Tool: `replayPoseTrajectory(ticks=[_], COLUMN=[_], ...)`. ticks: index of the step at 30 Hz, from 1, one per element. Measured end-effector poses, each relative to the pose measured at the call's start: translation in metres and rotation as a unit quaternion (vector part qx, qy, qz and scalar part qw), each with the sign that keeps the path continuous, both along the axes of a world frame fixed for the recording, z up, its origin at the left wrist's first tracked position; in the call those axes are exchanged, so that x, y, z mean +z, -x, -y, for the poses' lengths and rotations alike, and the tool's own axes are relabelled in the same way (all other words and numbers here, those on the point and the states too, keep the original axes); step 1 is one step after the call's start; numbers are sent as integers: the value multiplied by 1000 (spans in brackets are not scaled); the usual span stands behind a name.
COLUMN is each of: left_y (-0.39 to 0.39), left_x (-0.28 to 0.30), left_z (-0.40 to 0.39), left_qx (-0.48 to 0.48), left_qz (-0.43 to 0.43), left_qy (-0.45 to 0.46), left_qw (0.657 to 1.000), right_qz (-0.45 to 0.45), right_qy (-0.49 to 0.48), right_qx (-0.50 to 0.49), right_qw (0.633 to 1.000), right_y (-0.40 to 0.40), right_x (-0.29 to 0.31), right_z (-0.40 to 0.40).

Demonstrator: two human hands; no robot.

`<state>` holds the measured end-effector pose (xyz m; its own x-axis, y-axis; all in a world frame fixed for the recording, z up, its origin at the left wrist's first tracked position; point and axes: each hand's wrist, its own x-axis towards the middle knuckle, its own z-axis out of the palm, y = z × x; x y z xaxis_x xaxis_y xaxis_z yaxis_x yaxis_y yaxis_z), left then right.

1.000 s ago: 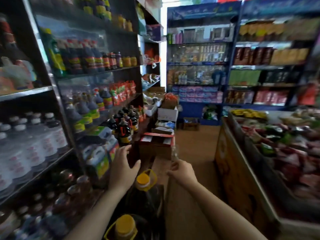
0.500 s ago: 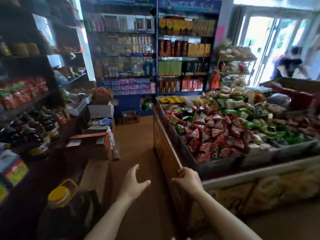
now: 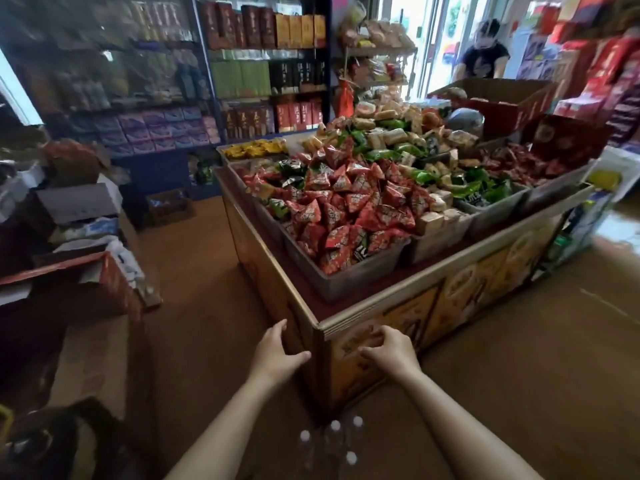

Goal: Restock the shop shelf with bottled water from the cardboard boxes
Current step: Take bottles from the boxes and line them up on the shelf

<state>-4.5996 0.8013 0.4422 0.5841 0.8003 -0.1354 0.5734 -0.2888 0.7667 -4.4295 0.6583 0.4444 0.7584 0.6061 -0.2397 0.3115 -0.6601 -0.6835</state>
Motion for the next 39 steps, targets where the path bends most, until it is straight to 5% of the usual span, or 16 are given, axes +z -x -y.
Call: replayPoseTrajectory(ticks=[13,25,30,39], left_y=[-57,-73,-88,-91], left_x=[-281,-573,-629,-634], left_z=[22,47,49,59], left_qx=[-102,-232,-210,-176], left_qz=[-61,-119,-119,-62], left_qy=[102,103,142,145], left_qw=[988,960,960,972], right_qz=[-85,-159,-176,-220], right_qy=[60,88,47,29], right_qx=[-65,19,25,5], right_qw=[992,983,983,975], right_y=[-35,0,11,4], right_x=[-291,-573,-633,-644], right_z=[47,47,33,37])
